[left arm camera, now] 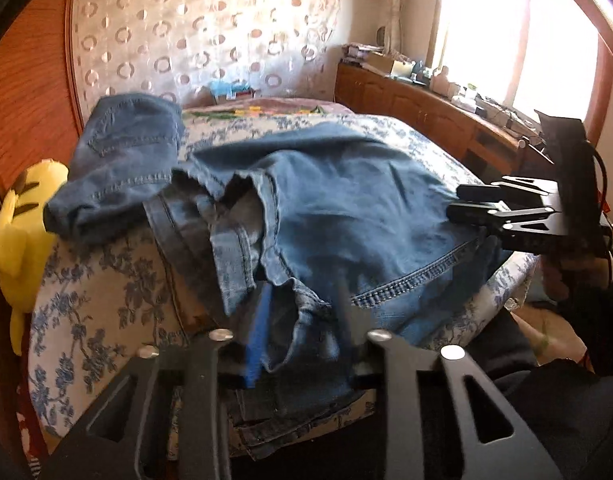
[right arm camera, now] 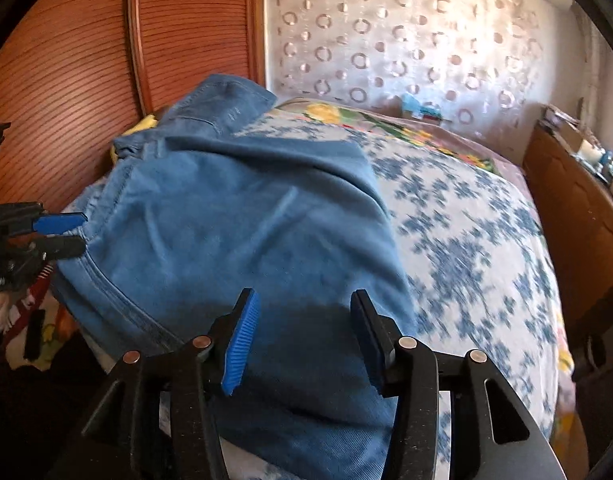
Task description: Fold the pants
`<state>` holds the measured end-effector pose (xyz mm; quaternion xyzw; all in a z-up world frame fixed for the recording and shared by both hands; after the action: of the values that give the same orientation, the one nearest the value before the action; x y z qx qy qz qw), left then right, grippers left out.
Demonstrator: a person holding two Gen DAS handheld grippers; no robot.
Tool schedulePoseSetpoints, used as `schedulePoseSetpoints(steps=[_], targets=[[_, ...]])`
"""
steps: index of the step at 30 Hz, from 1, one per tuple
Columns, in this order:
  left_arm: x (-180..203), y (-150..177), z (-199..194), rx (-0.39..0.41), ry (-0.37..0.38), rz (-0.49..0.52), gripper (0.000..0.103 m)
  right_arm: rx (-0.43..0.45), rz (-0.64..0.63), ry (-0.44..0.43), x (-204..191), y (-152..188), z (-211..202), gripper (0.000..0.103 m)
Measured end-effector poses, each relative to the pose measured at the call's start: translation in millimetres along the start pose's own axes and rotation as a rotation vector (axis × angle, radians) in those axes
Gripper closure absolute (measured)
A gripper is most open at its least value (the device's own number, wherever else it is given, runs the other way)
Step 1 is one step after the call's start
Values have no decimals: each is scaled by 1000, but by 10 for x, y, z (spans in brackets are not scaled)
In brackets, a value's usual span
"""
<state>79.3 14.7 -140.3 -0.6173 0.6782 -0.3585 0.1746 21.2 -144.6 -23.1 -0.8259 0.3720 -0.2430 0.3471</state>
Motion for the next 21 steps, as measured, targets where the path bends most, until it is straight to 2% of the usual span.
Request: schedulePoseSetpoints(steps=[2,4,12,21], targets=[[47,34,0,-4,17,5,91,3,29,-3,64,73,-28,50],[84,51,-34,4,13,17,95,7,51,3,148,115,-27,49],[307,-8,-519,66,95,18,96,5,95,4,314,263,-94,49],[237,167,-360,-1,52,14,96,-13,111,-4,331,377,-90,49]])
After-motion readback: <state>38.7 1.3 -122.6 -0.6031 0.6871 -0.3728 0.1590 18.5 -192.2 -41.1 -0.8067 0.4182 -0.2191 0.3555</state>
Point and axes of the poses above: each gripper's, at about its wrist camera, not at the fingertips, and z roughly the way its jaws point, x to its right, y to its underside, the point moved 9 cm from there along z, roughly the way its jaws point, and after that the axes turned 7 degrees about -z, right-handed, at the moved point
